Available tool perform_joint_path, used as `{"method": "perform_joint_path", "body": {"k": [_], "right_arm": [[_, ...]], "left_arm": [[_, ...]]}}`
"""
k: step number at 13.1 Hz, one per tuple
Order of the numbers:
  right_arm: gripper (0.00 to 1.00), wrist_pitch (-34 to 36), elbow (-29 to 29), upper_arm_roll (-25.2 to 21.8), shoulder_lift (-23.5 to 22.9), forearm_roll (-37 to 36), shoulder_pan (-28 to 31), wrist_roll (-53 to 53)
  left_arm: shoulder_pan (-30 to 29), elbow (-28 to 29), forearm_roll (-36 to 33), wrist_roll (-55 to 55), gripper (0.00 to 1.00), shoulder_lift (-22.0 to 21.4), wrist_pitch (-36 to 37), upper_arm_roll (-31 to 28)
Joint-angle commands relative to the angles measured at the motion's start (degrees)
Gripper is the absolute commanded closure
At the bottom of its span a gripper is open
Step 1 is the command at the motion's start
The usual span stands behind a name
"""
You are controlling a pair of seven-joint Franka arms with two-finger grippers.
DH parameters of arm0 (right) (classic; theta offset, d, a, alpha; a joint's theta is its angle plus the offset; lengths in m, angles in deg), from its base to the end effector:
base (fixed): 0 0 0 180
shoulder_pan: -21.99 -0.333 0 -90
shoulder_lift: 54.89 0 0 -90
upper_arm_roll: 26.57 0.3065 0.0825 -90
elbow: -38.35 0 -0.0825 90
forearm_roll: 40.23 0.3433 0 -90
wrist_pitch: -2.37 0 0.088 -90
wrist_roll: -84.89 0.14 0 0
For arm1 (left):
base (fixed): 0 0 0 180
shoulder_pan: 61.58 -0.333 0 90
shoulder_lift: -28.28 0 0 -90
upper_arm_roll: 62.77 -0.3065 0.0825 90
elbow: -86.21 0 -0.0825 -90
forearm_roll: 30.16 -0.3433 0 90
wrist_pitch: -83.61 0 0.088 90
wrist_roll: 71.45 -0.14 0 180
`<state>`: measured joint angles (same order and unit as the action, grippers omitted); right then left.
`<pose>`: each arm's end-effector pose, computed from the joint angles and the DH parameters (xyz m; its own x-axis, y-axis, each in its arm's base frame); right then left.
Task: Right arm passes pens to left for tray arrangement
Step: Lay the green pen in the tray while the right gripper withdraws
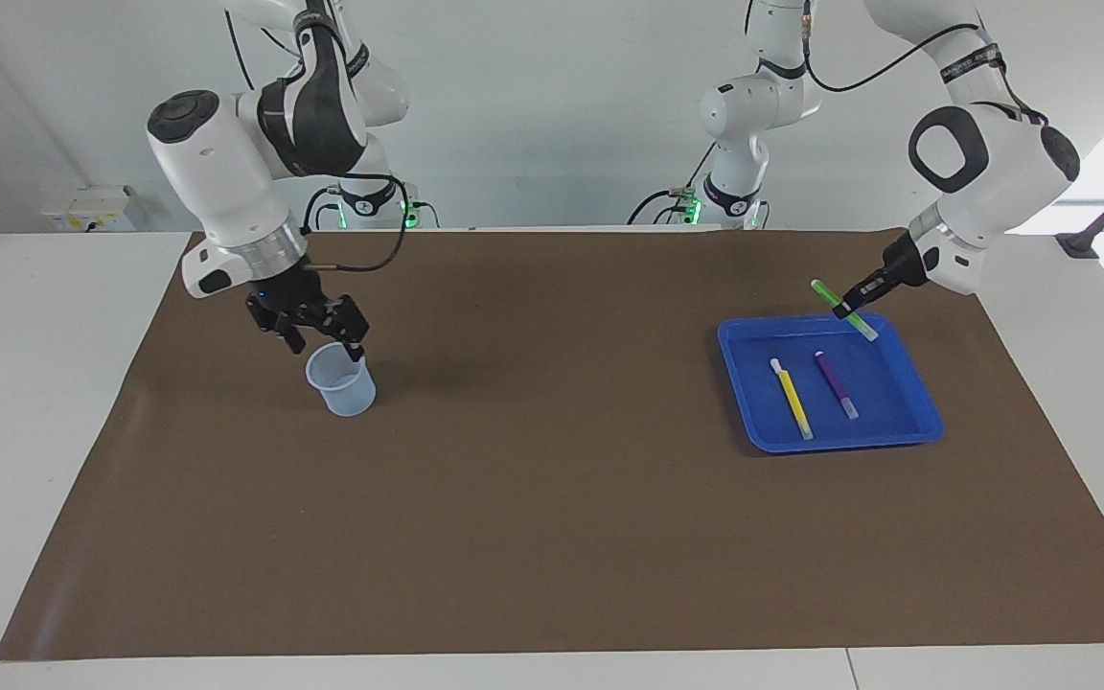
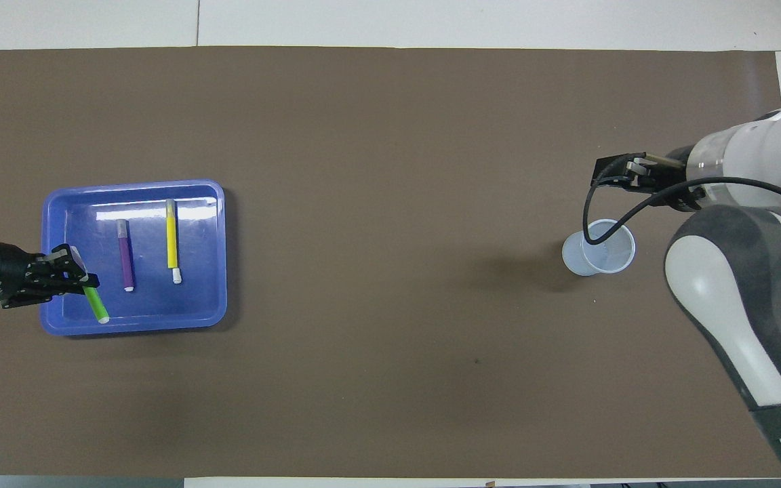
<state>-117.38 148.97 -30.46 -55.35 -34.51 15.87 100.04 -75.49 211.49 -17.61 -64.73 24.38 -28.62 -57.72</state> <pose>0.5425 0.0290 0.4676 0.9552 -0.2708 0.1192 -0.2556 -0.9583 -0.1280 0.4611 0.0505 0.3856 0.9206 0.3431 -0.1864 0.3728 -0.9142 0.1589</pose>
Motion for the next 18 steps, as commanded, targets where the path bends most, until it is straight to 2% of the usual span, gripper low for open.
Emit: {"method": "perform_joint_path", "body": {"k": [1,3,7,9,15,16,17,18], "right_arm": [[0.00,0.30,-1.53,-2.51,0.11,-4.12,0.06,-3.54],[0.00,3.98,-5.73,-3.75,-1.12,-6.15,0.15,-5.56],[0.00,12.51,-11.20,-6.21,-0.51,-6.24,0.32,-8.37],[0.00,13.49,-11.21,-7.09,0.02,-6.16,0.41,-11.97],[0.00,17.36,-10.86,-4.47,1.69,-6.24,3.74,-12.07],[0.00,17.45,-10.86,-4.11,1.69,-6.24,4.27,-12.07],[0.00,17.45,-10.77,-3.67,1.69,-6.33,4.45,-12.07],[0.00,17.71,-10.77,-3.41,1.78,-6.33,4.89,-11.90]], "left_arm": [[-0.06,-1.71,-8.48,-6.26,1.00,5.91,-4.38,0.49],[0.03,-2.58,-15.25,-7.42,1.00,9.25,-6.85,0.57],[0.47,-3.47,-19.31,-7.42,1.00,14.00,-10.63,0.49],[0.29,-3.47,-19.32,-7.34,1.00,15.41,-12.04,0.49],[-0.15,-3.38,-19.32,-7.16,1.00,15.86,-12.58,0.57],[-0.24,-3.38,-19.32,-7.42,0.43,15.86,-12.84,0.57],[-0.24,-3.47,-19.32,-7.51,0.00,15.86,-13.10,0.57],[-0.15,-3.47,-19.23,-7.42,0.00,15.94,-13.10,0.66]]}}
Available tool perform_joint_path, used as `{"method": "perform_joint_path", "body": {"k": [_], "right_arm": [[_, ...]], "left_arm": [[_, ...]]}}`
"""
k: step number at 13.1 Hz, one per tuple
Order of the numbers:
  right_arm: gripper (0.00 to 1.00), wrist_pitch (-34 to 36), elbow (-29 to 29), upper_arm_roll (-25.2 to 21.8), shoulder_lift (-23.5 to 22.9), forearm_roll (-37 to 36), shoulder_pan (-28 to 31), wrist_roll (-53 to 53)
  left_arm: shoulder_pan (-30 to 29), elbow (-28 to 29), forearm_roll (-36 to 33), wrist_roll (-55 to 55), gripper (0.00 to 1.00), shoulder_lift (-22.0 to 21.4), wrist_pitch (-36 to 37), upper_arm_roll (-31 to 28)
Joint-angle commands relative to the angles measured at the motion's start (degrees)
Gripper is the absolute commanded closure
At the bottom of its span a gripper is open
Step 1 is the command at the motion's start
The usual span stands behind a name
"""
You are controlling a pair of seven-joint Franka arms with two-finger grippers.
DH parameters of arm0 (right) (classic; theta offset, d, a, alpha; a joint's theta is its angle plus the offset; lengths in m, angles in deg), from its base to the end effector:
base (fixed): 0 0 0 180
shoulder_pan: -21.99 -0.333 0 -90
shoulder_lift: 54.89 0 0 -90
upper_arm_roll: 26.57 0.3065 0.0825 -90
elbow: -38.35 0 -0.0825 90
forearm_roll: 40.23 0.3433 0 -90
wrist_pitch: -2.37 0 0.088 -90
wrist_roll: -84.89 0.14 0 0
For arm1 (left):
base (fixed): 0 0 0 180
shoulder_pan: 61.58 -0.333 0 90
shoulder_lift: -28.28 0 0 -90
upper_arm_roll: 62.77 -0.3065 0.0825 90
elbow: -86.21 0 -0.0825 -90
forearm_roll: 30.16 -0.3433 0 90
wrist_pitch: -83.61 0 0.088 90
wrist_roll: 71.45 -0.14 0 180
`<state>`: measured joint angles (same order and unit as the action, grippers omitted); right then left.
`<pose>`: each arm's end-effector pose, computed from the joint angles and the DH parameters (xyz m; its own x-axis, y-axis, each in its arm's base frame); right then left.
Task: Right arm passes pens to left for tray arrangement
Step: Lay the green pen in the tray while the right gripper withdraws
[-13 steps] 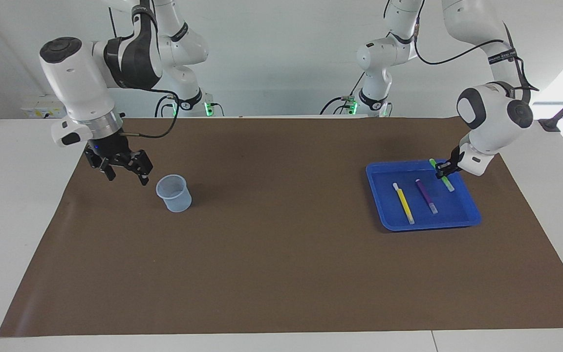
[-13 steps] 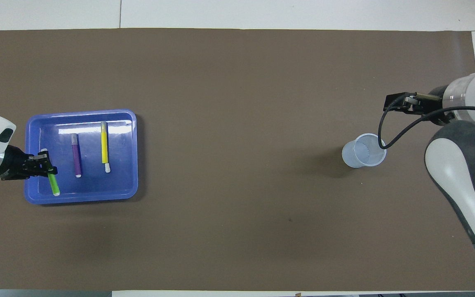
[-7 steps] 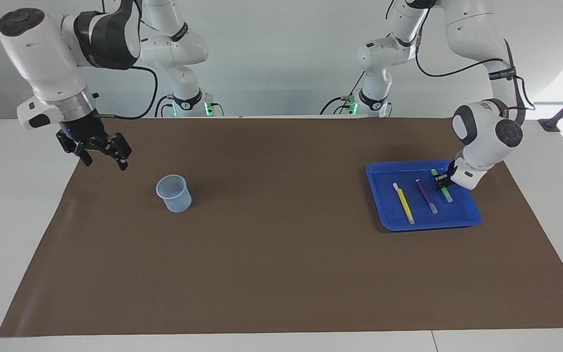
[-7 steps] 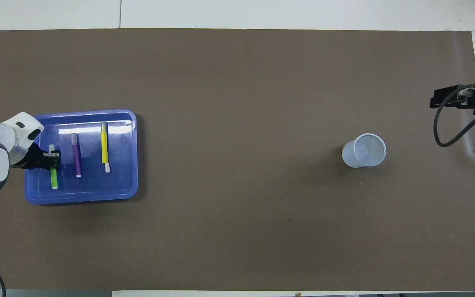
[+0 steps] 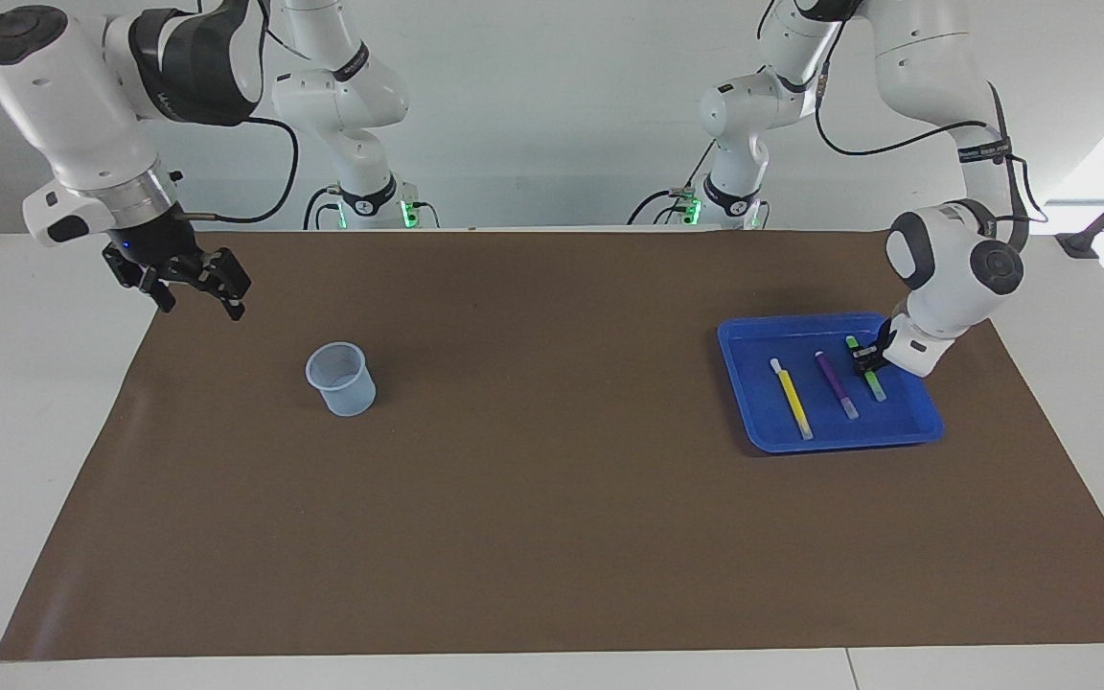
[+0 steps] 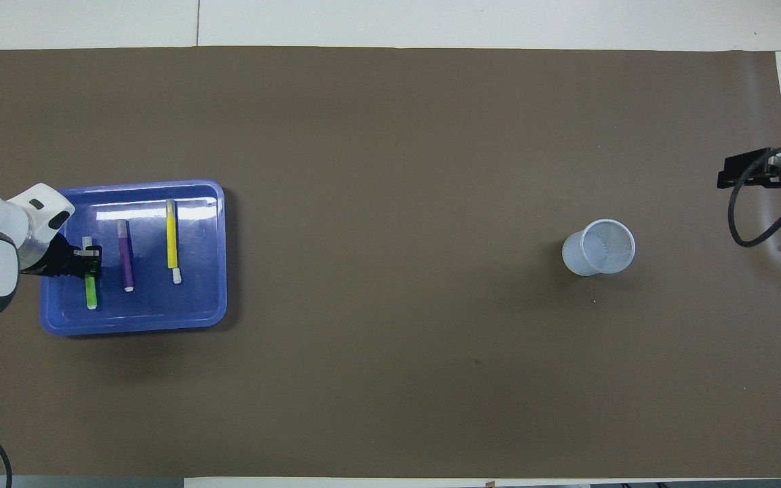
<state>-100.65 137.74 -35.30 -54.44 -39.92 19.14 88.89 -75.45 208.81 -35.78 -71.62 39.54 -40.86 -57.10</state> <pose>0.5270 -0.0539 0.5349 0.9825 -0.1726 0.0704 -0.1722 -0.9850 -0.0115 0.5035 0.0791 0.2872 0.9832 0.0814 -0.1632 0.0740 -0.9960 -0.0510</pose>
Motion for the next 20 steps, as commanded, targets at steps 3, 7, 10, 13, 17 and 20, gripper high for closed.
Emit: {"method": "perform_joint_path", "body": {"k": [3,7,10,13,17,20], "right_arm": [[0.00,0.98,0.72,3.80,1.13,-1.01,3.64,-0.48],[0.00,1.42,0.29,3.80,1.13,-1.62,2.86,-0.66],[0.00,2.46,-0.76,3.72,1.31,-1.72,2.86,-0.83],[0.00,8.87,-6.38,3.80,0.61,-1.36,1.37,-0.57],[0.00,11.00,-7.89,6.33,0.16,-2.15,1.54,2.84],[0.00,11.35,-7.27,6.70,0.51,-2.24,1.54,3.82]], "left_arm": [[-0.19,-0.79,-0.89,0.17,0.00,0.70,-0.86,0.04],[0.16,-0.96,-0.54,0.26,0.00,0.79,-1.03,0.04],[0.60,-1.23,-0.54,0.26,0.00,0.70,-0.95,0.22],[1.74,-1.66,-0.54,0.26,0.00,0.09,-0.60,0.31],[4.56,-6.39,-0.45,0.43,0.00,-0.79,6.93,0.57],[6.31,-7.30,-0.45,0.43,0.00,-4.29,11.17,0.48]]}}
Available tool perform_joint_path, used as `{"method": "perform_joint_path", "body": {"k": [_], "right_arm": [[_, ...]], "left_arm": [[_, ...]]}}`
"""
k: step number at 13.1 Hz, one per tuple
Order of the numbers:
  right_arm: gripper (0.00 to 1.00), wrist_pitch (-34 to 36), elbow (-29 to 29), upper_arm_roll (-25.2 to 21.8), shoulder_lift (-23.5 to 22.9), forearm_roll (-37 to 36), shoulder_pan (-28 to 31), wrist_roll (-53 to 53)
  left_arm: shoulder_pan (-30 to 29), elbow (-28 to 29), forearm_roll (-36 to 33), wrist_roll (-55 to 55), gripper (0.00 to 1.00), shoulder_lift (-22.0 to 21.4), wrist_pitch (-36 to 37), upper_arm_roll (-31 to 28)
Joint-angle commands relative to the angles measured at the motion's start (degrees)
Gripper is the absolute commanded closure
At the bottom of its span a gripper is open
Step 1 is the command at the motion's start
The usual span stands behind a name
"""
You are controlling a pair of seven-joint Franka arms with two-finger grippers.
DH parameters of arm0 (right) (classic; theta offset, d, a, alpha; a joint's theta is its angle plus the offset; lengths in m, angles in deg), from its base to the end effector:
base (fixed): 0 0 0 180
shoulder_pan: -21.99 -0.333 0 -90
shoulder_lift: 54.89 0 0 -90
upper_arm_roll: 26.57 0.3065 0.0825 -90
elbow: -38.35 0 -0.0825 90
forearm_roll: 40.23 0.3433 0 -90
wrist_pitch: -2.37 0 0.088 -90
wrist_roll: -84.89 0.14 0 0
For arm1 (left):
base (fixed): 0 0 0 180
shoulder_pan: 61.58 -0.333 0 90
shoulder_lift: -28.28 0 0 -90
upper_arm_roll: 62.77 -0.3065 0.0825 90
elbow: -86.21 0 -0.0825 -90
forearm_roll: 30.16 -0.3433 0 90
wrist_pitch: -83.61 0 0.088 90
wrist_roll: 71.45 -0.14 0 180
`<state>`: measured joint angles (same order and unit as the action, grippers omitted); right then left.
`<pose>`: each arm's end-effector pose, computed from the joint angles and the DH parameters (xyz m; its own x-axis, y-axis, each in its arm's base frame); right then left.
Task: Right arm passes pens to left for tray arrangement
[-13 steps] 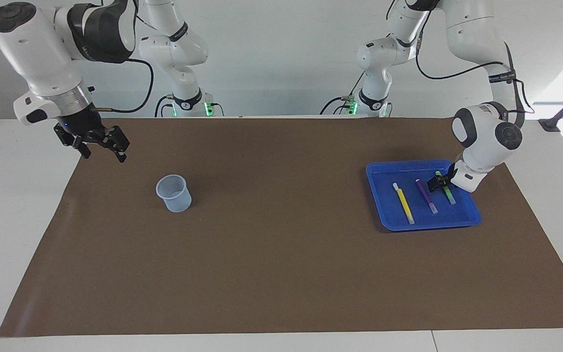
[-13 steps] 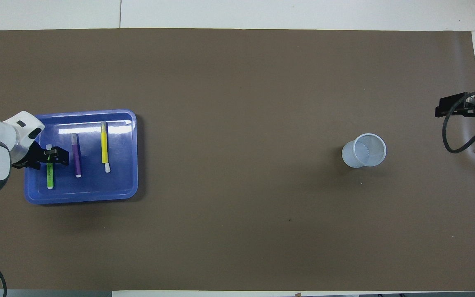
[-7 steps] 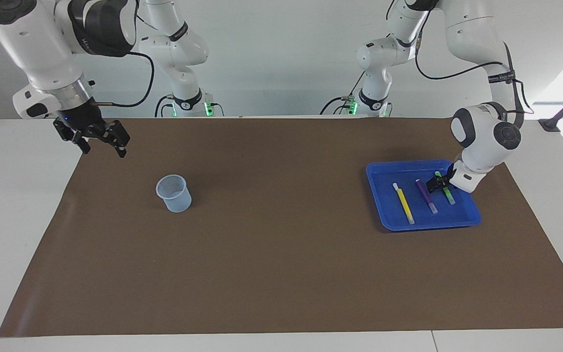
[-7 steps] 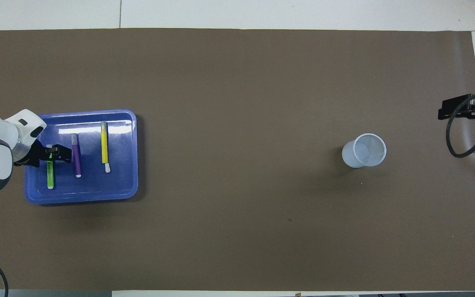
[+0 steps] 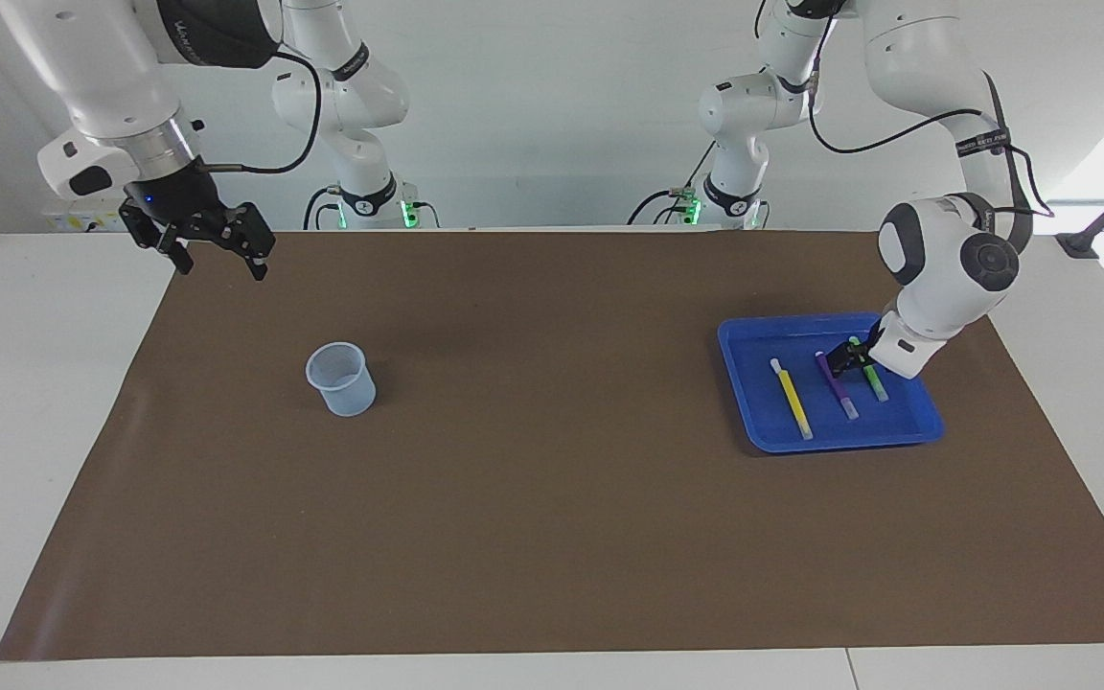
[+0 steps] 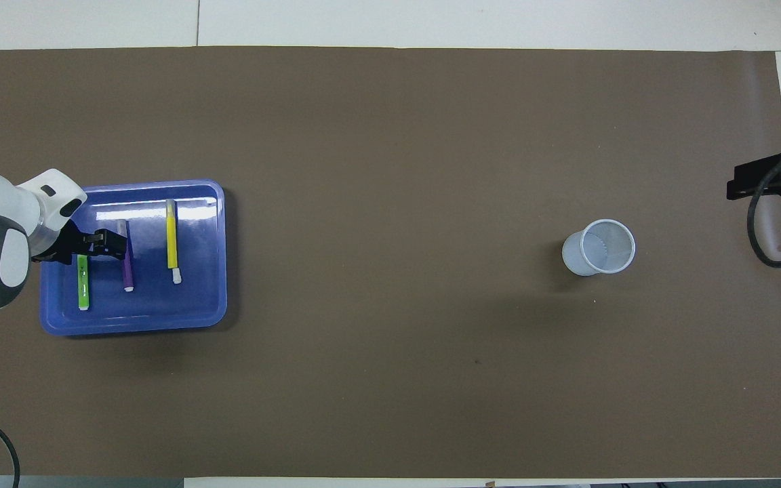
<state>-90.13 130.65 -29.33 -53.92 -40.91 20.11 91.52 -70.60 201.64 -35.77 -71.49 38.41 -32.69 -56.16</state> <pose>0.5132 -0.0097 0.5772 0.9913 -0.1302 0.0215 -0.1304 -0.9914 0.0086 0.5261 0.0316 0.3361 0.9870 -0.0040 -0.1606 -0.0137 -0.9981 -0.0593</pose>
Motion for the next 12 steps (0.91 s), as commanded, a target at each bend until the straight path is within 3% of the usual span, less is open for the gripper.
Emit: {"method": "perform_joint_path", "body": {"k": [1,5,8,12], "right_arm": [[0.00,0.83,-0.10,1.08,-0.01,-1.25,0.65,1.54],[0.00,0.39,0.60,1.52,0.25,-1.25,0.65,1.63],[0.00,0.21,0.69,1.96,0.25,-1.16,0.56,1.37],[0.00,0.56,0.43,1.96,0.43,-0.90,0.30,0.93]], "left_arm": [[2.16,-0.03,-0.45,0.21,0.00,-5.53,5.01,-0.46],[4.71,-3.35,3.31,0.21,0.00,-16.17,19.31,-1.42],[6.46,-11.79,4.20,0.04,0.00,-17.24,29.27,-3.35],[8.40,-18.05,7.28,5.03,0.00,-16.10,28.94,-3.19]]}}
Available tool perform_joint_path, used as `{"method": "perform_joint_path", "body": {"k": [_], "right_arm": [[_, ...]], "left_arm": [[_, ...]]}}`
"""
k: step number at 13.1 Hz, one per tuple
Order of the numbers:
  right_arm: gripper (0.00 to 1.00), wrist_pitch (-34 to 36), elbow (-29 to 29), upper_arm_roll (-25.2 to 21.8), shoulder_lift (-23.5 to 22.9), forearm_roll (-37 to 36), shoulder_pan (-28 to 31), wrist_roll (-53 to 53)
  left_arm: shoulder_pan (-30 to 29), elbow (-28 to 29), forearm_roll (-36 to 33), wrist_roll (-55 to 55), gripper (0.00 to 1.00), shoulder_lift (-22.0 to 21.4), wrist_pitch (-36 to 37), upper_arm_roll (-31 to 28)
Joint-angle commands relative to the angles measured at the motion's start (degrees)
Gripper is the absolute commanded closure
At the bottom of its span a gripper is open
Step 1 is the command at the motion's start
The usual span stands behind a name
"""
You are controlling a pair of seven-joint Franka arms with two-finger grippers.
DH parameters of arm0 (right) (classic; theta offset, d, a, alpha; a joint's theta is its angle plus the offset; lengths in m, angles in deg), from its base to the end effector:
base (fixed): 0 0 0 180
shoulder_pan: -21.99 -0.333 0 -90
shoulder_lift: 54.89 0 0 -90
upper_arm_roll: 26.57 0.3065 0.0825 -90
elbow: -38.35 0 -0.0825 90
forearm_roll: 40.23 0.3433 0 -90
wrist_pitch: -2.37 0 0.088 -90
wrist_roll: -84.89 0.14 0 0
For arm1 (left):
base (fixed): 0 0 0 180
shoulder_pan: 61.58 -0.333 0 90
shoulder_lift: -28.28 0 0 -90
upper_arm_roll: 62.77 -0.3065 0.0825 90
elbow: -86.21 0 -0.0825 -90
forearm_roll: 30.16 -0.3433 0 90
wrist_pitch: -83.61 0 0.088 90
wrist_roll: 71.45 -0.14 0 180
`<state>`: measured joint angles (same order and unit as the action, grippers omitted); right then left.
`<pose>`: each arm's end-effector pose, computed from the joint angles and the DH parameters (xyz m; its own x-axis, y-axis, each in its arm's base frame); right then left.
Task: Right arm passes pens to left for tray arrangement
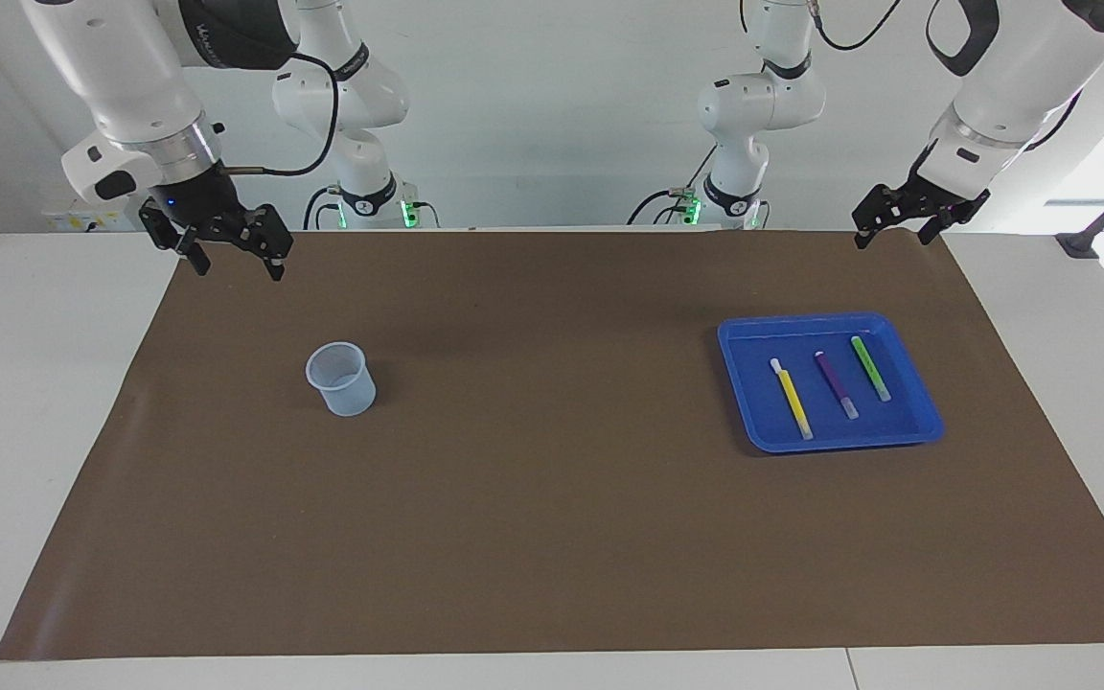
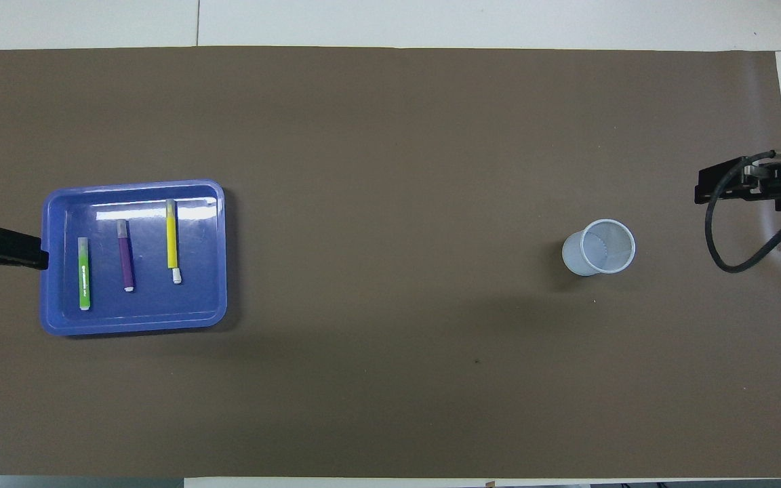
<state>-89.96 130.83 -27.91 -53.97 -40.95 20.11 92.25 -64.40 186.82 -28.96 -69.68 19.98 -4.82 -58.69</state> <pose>0.5129 0.0030 0.5751 0.9929 -0.1182 0.0149 -0.1184 -0.9929 0.0104 0.4619 -0.0152 0.5710 0.9976 0.0098 -0.0683 0.0104 -0.9999 0.0085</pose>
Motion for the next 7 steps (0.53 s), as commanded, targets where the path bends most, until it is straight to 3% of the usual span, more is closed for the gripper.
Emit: {"method": "perform_joint_path", "body": {"k": [1,7], "right_arm": [[0.00,0.66,0.16,0.54,0.40,-0.78,0.30,0.03],[0.00,1.89,0.42,0.63,0.66,-0.25,-0.05,0.20]], "left_arm": [[2.38,-3.24,0.47,3.33,0.00,2.41,1.59,-0.65],[2.99,-7.10,-0.05,3.15,0.00,3.47,5.72,-0.21]]}}
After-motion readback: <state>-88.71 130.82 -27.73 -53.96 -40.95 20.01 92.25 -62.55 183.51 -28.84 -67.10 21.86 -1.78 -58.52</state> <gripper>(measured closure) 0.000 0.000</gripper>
